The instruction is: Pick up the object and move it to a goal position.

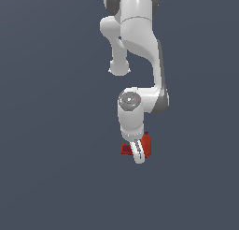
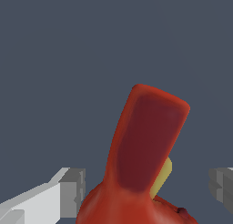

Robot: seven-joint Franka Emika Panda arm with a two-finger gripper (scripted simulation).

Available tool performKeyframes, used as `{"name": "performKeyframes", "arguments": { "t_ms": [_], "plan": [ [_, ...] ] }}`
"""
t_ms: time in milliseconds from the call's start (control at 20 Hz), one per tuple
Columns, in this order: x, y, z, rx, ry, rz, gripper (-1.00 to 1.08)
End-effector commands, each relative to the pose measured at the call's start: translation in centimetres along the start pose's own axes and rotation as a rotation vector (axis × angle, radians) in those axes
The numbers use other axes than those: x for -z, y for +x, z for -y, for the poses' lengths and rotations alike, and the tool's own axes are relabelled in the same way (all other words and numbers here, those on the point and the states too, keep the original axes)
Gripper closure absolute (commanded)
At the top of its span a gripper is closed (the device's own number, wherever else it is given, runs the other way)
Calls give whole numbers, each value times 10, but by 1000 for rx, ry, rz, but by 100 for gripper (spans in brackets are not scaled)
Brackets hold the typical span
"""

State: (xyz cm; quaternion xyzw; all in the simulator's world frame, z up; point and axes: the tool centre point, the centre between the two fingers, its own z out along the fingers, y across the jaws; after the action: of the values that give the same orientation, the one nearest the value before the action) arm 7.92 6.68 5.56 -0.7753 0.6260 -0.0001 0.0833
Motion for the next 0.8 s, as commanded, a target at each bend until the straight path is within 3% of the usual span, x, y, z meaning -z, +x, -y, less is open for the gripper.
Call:
{"name": "performKeyframes", "arguments": {
  "t_ms": [0,750],
  "plan": [
    [-1,0,1,-16,2,0,-100],
    [-31,0,0,-19,3,0,-100]
  ]
}}
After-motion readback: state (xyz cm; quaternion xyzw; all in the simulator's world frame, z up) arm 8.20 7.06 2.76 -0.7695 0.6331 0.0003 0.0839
